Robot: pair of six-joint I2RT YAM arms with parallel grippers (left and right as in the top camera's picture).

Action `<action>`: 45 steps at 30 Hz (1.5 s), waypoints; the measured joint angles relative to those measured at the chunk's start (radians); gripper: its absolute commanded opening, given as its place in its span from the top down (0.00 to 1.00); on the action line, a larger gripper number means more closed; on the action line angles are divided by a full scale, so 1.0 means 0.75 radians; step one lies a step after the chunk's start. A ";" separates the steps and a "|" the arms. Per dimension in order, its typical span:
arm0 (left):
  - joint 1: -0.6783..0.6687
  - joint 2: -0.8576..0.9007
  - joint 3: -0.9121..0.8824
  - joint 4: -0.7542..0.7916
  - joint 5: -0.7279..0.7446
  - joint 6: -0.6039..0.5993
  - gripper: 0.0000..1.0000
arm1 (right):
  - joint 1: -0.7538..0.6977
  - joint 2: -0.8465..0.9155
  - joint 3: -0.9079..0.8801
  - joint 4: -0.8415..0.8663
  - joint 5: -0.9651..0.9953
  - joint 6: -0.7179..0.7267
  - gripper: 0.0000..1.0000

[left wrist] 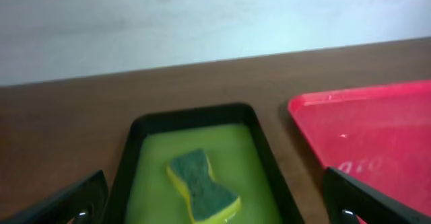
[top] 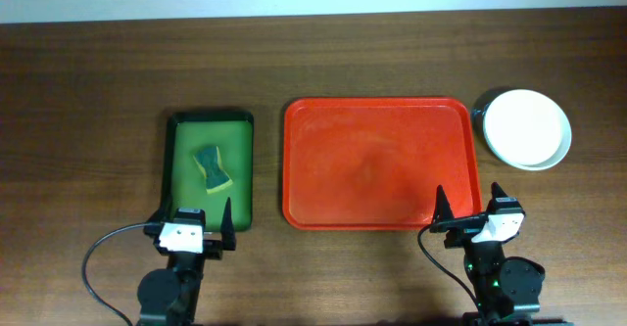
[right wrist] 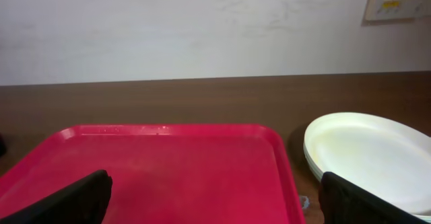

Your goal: Clean dirty plates on tray and stack at the side

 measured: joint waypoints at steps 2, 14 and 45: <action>0.002 -0.052 0.000 0.003 0.007 0.016 0.01 | 0.000 0.000 0.000 0.000 -0.001 0.001 0.01; 0.149 -0.052 0.000 0.003 0.003 -0.052 0.01 | 0.000 0.000 0.000 0.000 -0.001 -0.001 0.02; 0.149 -0.052 0.000 0.004 0.002 -0.052 0.01 | 0.000 0.000 0.000 0.000 0.000 -0.004 0.01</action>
